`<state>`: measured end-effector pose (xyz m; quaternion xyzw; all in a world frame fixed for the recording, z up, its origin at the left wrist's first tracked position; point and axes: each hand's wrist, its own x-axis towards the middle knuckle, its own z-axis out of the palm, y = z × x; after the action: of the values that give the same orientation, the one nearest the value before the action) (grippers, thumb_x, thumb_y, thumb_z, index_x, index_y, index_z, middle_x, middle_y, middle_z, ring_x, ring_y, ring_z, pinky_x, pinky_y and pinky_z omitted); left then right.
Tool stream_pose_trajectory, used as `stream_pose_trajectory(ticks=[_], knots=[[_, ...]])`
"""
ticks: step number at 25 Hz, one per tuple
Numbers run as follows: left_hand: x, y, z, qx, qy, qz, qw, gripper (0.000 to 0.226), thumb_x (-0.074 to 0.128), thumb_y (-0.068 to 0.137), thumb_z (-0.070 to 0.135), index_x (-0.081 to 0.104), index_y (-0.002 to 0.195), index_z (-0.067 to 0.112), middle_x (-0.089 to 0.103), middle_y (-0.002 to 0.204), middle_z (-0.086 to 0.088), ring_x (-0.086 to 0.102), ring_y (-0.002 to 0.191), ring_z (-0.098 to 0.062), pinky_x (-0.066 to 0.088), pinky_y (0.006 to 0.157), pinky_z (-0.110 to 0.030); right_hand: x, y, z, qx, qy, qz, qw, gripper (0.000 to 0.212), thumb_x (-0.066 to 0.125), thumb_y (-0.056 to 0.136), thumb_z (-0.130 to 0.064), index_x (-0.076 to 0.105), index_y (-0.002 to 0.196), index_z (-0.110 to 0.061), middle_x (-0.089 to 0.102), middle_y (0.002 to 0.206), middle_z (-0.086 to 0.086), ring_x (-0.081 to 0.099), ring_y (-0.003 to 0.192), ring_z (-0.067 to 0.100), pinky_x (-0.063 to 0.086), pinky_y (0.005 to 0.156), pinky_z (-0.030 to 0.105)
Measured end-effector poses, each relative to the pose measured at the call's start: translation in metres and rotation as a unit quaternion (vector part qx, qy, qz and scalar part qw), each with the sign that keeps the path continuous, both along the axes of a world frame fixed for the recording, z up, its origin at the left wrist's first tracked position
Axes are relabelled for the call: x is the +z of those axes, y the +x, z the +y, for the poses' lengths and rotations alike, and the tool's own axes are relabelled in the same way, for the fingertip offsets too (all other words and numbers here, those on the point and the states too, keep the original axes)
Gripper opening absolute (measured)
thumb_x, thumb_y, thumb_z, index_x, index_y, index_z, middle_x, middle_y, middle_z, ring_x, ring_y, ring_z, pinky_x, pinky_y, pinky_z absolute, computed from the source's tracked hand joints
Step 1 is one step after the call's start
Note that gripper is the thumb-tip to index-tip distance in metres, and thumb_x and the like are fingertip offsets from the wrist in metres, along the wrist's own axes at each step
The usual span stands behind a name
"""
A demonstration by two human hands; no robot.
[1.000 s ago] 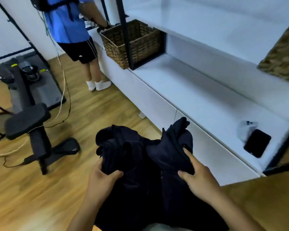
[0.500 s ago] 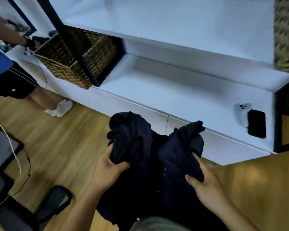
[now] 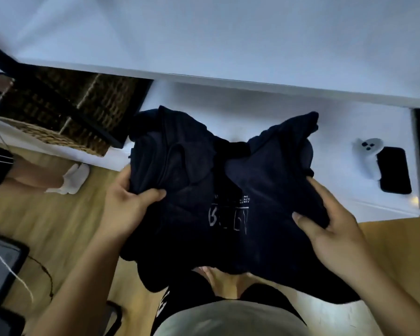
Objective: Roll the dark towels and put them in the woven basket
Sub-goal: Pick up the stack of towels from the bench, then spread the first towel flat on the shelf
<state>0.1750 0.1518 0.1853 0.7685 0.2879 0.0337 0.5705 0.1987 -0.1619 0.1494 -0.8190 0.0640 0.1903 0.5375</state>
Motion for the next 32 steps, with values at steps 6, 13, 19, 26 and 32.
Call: stream_pose_trajectory(ticks=[6,13,19,26,32], knots=[[-0.052,0.166,0.089,-0.056,0.017,-0.024,0.998,0.047,0.073,0.073,-0.007,0.061,0.113,0.015,0.07,0.11,0.0,0.068,0.099,-0.012,0.055,0.08,-0.024,-0.031,0.142,-0.002,-0.097,-0.064,-0.115,0.987,0.052,0.071,0.085,-0.028,0.048,0.125,-0.053,0.06,0.124,-0.019,0.058,0.112,0.005,0.044,0.101,0.023],[-0.184,0.232,0.185,-0.1,0.327,0.268,0.901,0.038,0.07,0.083,0.023,0.061,0.117,0.008,0.061,0.12,-0.013,0.059,0.111,-0.03,0.047,0.093,-0.036,-0.244,0.173,-0.105,-0.309,-0.248,0.055,0.917,0.073,0.062,0.076,-0.039,0.038,0.145,-0.037,0.055,0.139,0.005,0.057,0.12,0.027,0.049,0.1,0.041],[-0.249,0.143,0.144,0.036,-0.112,0.289,0.95,0.011,0.063,0.093,0.025,0.063,0.098,0.016,0.065,0.103,-0.007,0.066,0.082,-0.019,0.056,0.069,-0.034,-0.225,0.115,0.008,-0.489,0.105,0.167,0.85,0.037,0.069,0.088,-0.026,0.049,0.118,-0.02,0.065,0.097,0.011,0.069,0.07,0.02,0.06,0.069,0.037],[-0.242,0.197,0.144,0.211,-0.292,0.18,0.915,0.039,0.07,0.087,0.034,0.058,0.122,0.019,0.068,0.111,-0.004,0.069,0.094,-0.02,0.061,0.07,-0.037,-0.234,0.147,0.0,-0.605,0.252,0.25,0.712,0.013,0.065,0.091,-0.031,0.057,0.088,-0.022,0.044,0.047,-0.005,0.045,0.032,0.01,0.045,0.045,0.018],[-0.219,0.189,0.143,0.304,-0.329,0.025,0.894,0.022,0.057,0.09,0.015,0.064,0.111,0.015,0.073,0.103,-0.005,0.074,0.087,-0.02,0.06,0.079,-0.036,-0.222,0.137,0.003,-0.559,0.117,0.235,0.786,0.03,0.06,0.093,-0.038,0.064,0.104,-0.011,0.067,0.076,0.002,0.069,0.058,0.014,0.058,0.055,0.031]])
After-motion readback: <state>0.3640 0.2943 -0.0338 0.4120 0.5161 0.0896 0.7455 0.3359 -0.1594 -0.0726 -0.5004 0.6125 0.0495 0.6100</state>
